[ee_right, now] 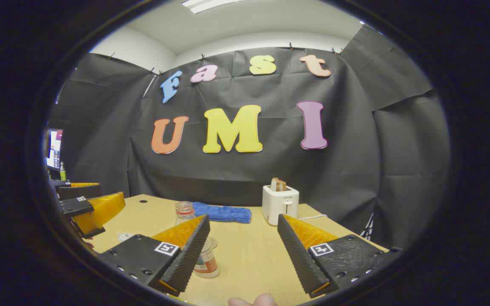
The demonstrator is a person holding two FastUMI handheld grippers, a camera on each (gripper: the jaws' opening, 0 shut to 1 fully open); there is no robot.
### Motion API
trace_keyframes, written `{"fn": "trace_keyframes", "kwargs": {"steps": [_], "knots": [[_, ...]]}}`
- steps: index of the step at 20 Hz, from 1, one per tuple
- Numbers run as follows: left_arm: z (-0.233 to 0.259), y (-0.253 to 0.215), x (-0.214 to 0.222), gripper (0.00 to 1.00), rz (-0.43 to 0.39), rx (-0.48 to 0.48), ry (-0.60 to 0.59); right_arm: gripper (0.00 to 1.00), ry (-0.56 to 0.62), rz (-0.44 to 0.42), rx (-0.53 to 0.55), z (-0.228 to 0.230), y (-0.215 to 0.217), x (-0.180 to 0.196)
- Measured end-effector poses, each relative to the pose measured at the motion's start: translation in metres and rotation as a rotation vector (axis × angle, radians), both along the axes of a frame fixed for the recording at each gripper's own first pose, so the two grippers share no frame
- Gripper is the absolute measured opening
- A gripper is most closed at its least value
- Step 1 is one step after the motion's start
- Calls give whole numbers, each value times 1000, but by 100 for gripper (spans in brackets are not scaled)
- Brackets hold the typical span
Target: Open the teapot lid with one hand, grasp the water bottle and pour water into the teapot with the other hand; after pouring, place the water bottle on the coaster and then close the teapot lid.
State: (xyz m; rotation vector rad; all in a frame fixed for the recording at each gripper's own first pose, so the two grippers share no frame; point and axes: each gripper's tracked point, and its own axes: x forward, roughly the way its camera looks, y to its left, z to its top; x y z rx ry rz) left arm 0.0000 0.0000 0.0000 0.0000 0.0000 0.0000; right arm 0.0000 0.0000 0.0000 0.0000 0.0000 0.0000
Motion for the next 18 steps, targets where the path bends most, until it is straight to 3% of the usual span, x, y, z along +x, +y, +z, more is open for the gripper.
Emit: {"fn": "trace_keyframes", "kwargs": {"steps": [18], "knots": [[-3,2,2,100,20,-2,2,97,9,26,-3,-5,11,-3]]}}
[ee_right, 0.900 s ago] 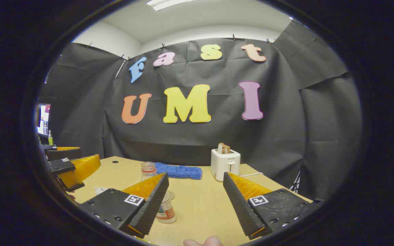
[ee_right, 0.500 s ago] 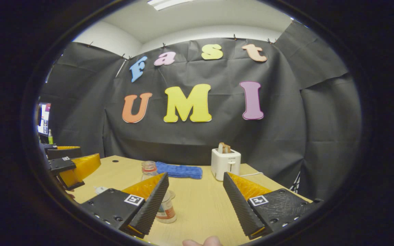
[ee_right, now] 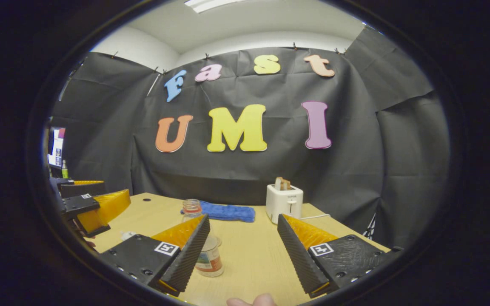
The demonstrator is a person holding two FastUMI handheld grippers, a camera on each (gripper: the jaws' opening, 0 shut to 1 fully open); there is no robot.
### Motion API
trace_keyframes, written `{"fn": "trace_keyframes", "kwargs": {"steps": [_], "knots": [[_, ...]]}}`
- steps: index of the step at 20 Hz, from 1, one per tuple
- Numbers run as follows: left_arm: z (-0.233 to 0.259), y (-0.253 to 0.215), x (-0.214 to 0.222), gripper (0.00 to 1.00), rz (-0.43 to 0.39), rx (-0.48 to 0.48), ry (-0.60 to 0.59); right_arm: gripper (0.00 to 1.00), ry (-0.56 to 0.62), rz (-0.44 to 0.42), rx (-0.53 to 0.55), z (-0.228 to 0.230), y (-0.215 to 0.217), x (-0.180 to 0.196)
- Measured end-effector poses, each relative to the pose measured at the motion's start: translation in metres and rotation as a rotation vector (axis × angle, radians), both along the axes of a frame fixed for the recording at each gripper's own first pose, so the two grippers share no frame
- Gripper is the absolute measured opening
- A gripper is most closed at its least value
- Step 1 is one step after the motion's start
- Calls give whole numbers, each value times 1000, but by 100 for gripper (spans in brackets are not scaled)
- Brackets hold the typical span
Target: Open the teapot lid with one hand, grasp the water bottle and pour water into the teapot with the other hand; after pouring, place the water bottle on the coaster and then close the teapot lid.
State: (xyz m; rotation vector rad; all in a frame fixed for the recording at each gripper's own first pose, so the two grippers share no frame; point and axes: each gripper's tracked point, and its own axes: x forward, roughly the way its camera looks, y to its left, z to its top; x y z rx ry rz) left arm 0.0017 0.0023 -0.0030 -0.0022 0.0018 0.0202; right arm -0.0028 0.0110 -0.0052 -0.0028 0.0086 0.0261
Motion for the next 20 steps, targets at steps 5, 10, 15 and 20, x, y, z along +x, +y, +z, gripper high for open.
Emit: {"fn": "trace_keyframes", "kwargs": {"steps": [5,10,15,20], "knots": [[-2,3,-1,99,13,-10,-1,95,-4,7,18,-2,-3,-2],[-24,12,-8,100,13,-35,28,95,27,18,32,-19,-4,2],[-64,28,-13,100,41,-26,114,97,55,24,38,-36,-8,3],[-89,28,-5,100,31,-66,171,95,50,-2,20,-39,-21,2]]}}
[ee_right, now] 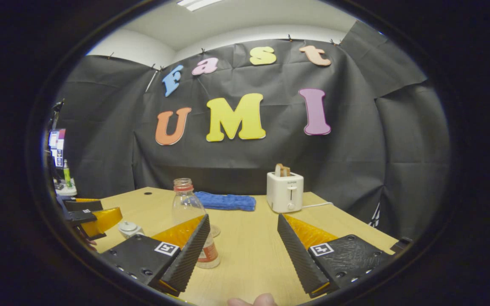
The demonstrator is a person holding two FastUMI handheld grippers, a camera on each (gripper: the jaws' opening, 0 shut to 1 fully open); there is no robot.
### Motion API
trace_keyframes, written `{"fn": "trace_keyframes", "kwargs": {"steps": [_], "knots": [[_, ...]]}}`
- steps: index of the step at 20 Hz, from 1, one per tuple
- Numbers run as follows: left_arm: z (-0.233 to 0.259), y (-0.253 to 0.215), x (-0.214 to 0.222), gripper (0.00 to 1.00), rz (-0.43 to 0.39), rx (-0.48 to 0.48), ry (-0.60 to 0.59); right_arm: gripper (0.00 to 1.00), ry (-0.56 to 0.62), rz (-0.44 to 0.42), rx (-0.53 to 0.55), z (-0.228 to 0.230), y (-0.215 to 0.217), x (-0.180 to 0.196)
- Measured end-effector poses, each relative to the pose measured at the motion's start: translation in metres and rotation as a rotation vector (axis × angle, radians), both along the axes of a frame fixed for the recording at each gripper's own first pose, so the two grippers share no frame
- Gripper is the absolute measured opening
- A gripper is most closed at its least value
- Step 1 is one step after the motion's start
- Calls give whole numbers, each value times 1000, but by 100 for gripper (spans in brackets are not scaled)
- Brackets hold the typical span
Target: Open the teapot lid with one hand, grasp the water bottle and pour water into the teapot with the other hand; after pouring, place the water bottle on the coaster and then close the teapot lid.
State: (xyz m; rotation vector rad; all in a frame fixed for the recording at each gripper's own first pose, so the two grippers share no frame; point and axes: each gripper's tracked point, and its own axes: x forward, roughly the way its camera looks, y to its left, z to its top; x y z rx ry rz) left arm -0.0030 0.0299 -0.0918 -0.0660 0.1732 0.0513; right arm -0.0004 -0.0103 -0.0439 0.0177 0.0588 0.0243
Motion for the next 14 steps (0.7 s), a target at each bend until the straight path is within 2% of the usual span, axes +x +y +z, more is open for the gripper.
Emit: {"fn": "trace_keyframes", "kwargs": {"steps": [3,5,8,11,14], "knots": [[-19,7,12,99,10,14,62,97,7,-17,-9,-7,-8,0],[-31,8,18,94,-9,13,103,95,13,-32,-17,-11,-14,2],[-42,14,27,77,-15,3,159,95,23,-39,-21,-16,-16,5],[-50,17,32,68,-22,-14,198,95,37,-46,-21,-22,-22,8],[-52,24,34,54,-10,8,217,95,50,-56,-10,-27,-27,10]]}}
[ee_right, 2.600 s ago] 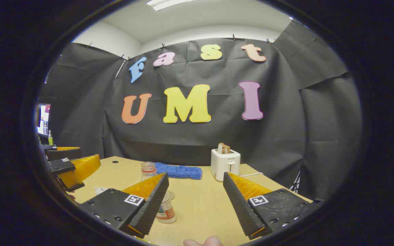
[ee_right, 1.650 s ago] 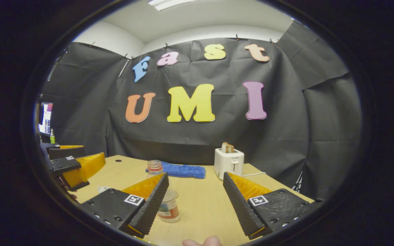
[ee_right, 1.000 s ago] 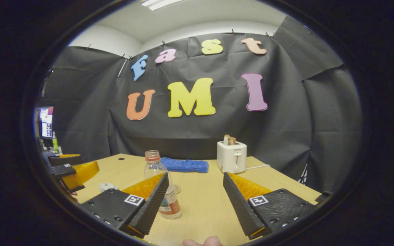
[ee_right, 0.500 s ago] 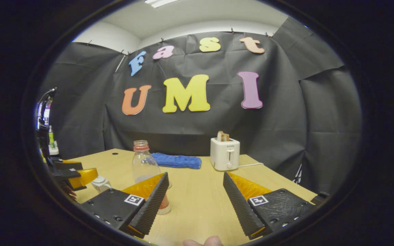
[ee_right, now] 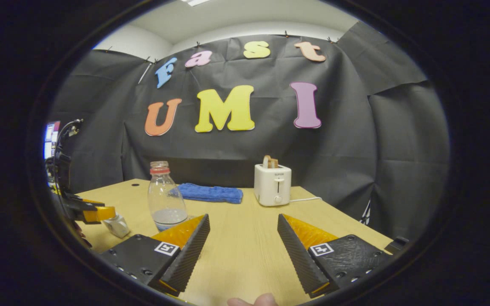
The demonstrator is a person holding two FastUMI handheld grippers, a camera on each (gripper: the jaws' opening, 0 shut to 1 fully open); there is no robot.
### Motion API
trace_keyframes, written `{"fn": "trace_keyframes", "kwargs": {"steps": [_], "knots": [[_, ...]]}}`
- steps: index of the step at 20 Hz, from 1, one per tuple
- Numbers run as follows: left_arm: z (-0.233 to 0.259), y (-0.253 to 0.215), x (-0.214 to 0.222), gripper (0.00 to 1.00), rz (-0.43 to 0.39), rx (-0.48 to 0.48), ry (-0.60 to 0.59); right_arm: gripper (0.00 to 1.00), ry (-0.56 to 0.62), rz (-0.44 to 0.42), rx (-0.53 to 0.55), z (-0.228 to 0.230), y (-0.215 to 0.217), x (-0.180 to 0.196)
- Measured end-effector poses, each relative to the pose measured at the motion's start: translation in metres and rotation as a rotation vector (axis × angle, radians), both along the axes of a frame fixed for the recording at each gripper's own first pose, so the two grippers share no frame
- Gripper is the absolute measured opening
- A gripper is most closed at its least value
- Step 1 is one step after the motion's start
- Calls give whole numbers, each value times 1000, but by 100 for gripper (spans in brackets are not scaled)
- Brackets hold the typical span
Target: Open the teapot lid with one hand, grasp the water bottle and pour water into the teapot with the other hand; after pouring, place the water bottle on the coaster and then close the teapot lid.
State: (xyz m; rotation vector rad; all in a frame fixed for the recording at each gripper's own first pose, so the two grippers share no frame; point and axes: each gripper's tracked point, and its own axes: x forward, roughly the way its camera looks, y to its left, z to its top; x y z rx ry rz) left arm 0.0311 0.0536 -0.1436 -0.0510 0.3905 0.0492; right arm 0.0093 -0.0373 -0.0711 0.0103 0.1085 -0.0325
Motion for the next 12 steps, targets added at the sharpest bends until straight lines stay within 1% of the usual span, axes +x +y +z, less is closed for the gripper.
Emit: {"fn": "trace_keyframes", "kwargs": {"steps": [1,2,3,4,5,7,8,9,10,11,12], "knots": [[-1,1,1,49,3,4,3,95,2,-2,2,-1,-1,1],[1,2,1,42,5,9,3,95,3,-3,3,-1,-2,2],[0,2,1,38,5,13,4,95,3,-2,4,-2,-1,2],[2,1,1,30,1,17,3,97,4,0,5,-3,-1,3],[2,-1,2,28,-7,22,1,96,5,3,4,-4,0,3],[3,-5,2,19,-25,26,-4,95,6,7,2,-6,0,3],[3,-5,2,12,-29,35,-2,97,4,8,-1,-5,0,3],[2,-5,4,7,-36,51,-6,97,0,14,-2,-5,1,3],[3,-5,4,4,-37,54,-11,97,-7,33,5,-3,4,2],[4,-4,4,3,-37,43,-15,96,-13,57,14,-2,10,-1],[7,-4,4,3,-33,26,-22,98,-18,80,22,0,15,-2]]}}
